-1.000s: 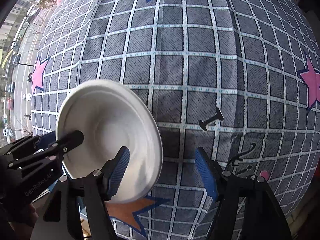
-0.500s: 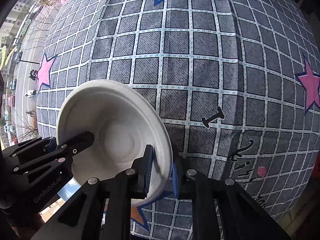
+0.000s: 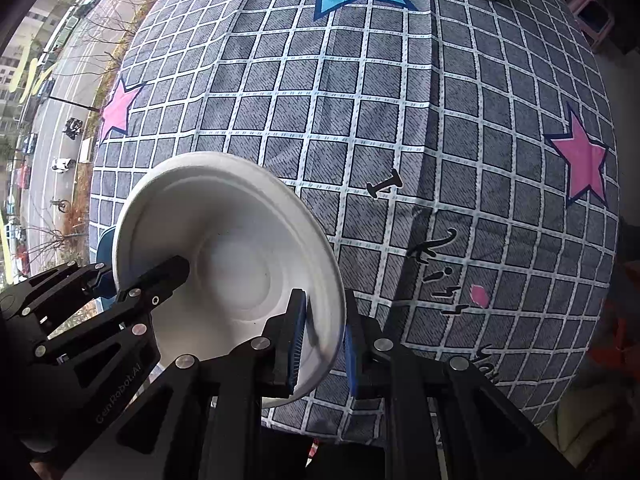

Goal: Organize plates and bowls

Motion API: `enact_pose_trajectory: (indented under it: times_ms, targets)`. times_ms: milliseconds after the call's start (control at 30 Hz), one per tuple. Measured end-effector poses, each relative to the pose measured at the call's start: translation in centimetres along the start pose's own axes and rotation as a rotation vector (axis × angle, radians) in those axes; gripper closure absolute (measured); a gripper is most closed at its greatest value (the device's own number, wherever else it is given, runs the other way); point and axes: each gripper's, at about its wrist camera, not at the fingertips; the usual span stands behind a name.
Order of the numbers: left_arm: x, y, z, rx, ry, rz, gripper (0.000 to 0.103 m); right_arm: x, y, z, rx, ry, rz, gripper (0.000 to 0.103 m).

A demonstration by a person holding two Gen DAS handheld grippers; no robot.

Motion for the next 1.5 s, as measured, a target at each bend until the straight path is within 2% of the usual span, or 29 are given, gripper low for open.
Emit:
enact_pose_trajectory:
  times_ms: [267, 667, 1200, 1500]
  targets:
    - [1.7, -2.1, -0.1, -0.006, -0.057, 0.025, 0.08, 1.8, -1.9, 0.0, -0.011, -0.069, 0.006, 0.084]
    - [4.1, -4.4, -0.8, -0.044, -0.15, 0.069, 0.08, 1.5, -1.9, -2.9, -0.01, -0.22, -0.011, 0.084]
    - [8.9, -4.5, -4.6, -0.048, -0.358, 0.067, 0.079, 3.0, -0.6, -8.7, 0.024, -0.485, -0.062, 0.084]
    - [10.6, -4.4, -7.2, -0.028, -0.411, 0.063, 0.079, 3.2, 0.3, -11.7, 0.034, -0.542, -0.083, 0.084]
Point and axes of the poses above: each gripper's, at about its wrist camera, not at the fingertips, and y roughly the way its jaws point, z to its right, x to its underside, and after that the axes turned 3 degrees about -x, right-handed
